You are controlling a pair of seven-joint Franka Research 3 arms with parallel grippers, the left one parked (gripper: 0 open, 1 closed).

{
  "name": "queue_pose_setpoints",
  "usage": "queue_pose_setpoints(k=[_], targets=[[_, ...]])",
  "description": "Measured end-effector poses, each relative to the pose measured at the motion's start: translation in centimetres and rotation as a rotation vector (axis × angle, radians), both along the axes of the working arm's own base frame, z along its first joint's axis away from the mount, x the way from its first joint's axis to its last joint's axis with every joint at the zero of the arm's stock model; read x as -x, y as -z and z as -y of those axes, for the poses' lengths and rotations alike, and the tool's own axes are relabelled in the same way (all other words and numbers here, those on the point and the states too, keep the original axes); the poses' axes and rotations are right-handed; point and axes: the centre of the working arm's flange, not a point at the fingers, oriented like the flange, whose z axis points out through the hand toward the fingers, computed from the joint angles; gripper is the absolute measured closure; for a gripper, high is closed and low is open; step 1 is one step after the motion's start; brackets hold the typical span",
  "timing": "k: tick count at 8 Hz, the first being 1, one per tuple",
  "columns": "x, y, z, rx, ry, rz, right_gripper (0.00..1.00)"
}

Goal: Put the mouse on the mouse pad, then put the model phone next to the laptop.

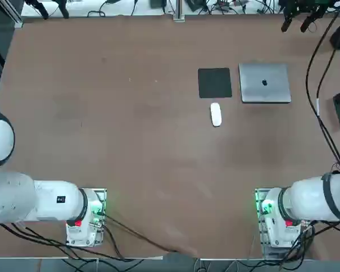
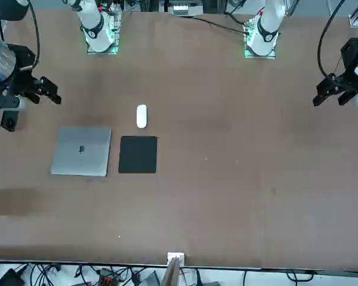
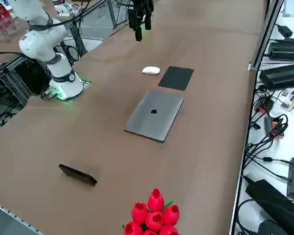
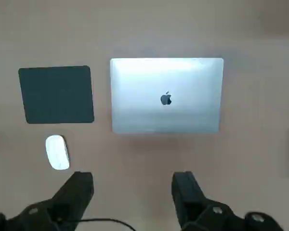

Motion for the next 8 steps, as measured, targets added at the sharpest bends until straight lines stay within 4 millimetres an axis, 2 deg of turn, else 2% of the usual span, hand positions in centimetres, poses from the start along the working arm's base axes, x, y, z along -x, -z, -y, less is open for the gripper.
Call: queue_pose_setpoints(k=[5, 7, 8], targets=[[-0.1, -0.3, 0.4, -0.001, 0.006, 0.006, 0.0], [0.0, 0.3, 0.2, 0.0, -0.003, -0.026, 0.0], [0.4, 1.3, 0.1, 0.002, -0.006, -0.091, 0.0]])
